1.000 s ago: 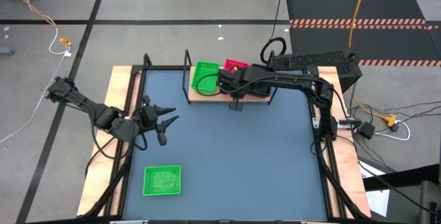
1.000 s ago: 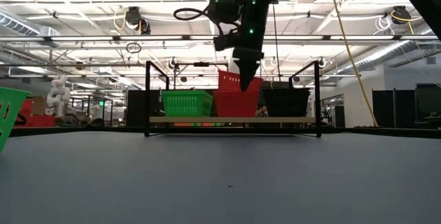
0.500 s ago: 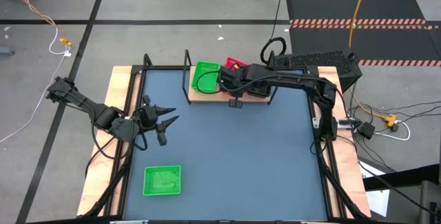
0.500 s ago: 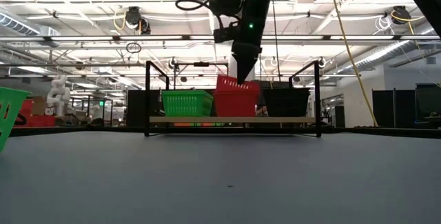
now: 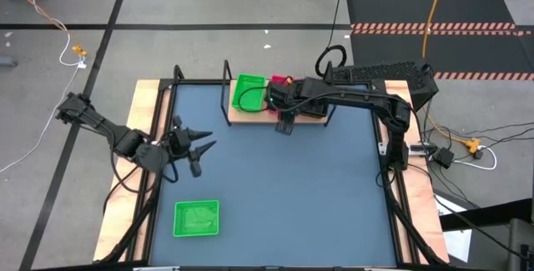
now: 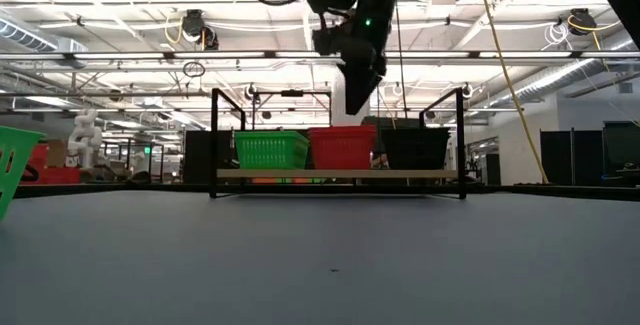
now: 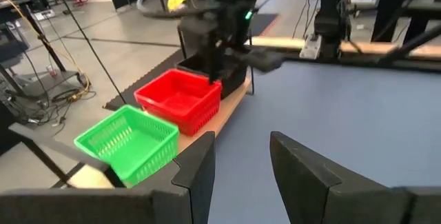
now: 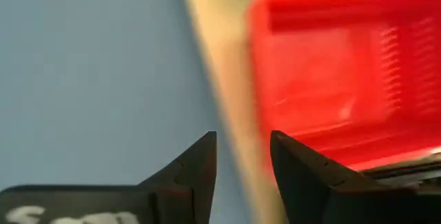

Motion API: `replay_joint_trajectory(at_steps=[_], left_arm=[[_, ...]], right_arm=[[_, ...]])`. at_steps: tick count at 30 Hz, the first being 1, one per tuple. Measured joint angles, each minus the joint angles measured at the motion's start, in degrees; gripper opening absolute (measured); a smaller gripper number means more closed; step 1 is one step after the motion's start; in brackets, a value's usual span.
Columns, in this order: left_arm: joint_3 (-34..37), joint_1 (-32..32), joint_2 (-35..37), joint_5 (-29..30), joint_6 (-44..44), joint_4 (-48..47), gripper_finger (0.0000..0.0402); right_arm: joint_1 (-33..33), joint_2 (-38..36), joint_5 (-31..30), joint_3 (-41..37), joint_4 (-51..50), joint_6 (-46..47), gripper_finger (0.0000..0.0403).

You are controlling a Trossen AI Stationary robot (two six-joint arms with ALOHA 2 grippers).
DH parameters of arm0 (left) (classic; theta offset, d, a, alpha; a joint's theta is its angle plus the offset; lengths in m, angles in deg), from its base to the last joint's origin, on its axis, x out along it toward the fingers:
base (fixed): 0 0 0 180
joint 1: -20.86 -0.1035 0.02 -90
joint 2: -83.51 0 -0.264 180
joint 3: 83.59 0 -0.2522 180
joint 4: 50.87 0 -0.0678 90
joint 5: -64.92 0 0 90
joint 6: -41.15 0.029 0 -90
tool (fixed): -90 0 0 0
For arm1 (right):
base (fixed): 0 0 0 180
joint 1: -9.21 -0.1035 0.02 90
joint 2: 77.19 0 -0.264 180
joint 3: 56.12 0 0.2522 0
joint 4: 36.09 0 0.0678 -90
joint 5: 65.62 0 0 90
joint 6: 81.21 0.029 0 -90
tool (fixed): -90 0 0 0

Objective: Stack baskets on shelf by color
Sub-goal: Stack the green bin on the green bins on the shelf

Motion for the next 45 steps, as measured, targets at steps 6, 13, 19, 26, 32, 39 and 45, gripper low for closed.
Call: replay_joint_trajectory(at_steps=[6, 13, 19, 26, 32, 39, 45], left_arm=[[0.0, 0.79, 0.58, 0.12, -6.45, -8.1, 0.0143], [0.0, 0.83, 2.67, 0.15, -10.51, -11.26, 0.0143], [0.0, 0.79, 6.35, -0.35, -28.51, -25.28, 0.0143], [0.0, 0.79, 7.62, -4.76, -36.28, -29.48, 0.0143], [0.0, 0.98, 5.1, -11.5, -33.92, -31.25, 0.0143], [0.0, 4.31, 1.14, -13.19, -44.64, -34.77, 0.0133], [0.0, 3.56, -2.36, -13.77, -31.89, -15.45, 0.0084]], right_arm=[[-6.48, -0.86, 3.36, -1.38, 2.93, 3.08, 0.0113], [-17.65, 0.41, 3.39, -1.38, 22.48, -9.86, 0.0106], [-22.79, 10.06, 8.97, -1.23, 42.83, -14.66, 0.0106], [-25.92, 20.99, 5.88, 7.67, 48.13, -26.15, 0.0107], [-25.56, 18.35, -0.94, 8.25, 40.38, -26.47, 0.0106], [-24.13, 3.15, 11.94, -11.09, 48.61, -16.24, 0.0072], [-26.21, -12.31, 19.81, -45.79, 91.36, -20.17, 0.0045]])
